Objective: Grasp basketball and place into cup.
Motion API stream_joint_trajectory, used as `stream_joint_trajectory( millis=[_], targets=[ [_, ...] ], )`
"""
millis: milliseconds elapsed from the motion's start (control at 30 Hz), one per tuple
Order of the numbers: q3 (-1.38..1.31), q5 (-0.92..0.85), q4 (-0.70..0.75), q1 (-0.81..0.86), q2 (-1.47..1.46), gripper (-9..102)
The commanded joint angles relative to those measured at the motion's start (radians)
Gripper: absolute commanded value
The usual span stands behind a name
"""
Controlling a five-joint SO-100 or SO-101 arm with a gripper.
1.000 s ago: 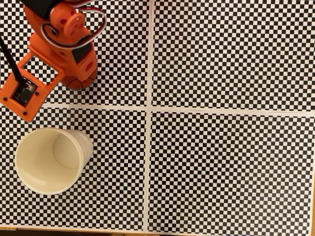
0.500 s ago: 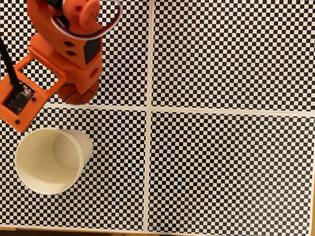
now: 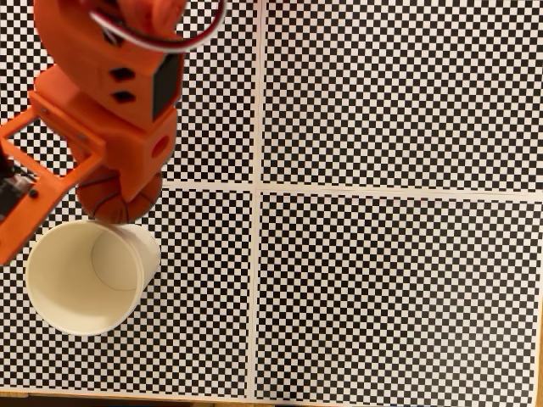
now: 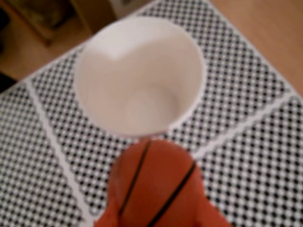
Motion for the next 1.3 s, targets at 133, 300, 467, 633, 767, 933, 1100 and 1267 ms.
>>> stream_joint_trajectory(
  millis=[133, 300, 467, 633, 767, 933, 1100, 1267],
  targets=[
    [-0.031, -0.041, 0.067, 0.026, 0.092, 0],
    [-0.026, -0.054, 0.098, 0.034, 0.129, 0],
    [-0.041, -0.061, 0.124, 0.038, 0.175, 0],
    [-0.143, -0.029, 0.124, 0.014, 0.124, 0],
    [-0.232, -0.005, 0.124, 0.000, 0.067, 0],
    [-0.341, 0.025, 0.124, -0.012, -0.006, 0],
    [-0.459, 0.048, 0.124, -0.017, -0.098, 0],
    [-0.601, 0.064, 0.124, -0.017, -0.221, 0]
  ],
)
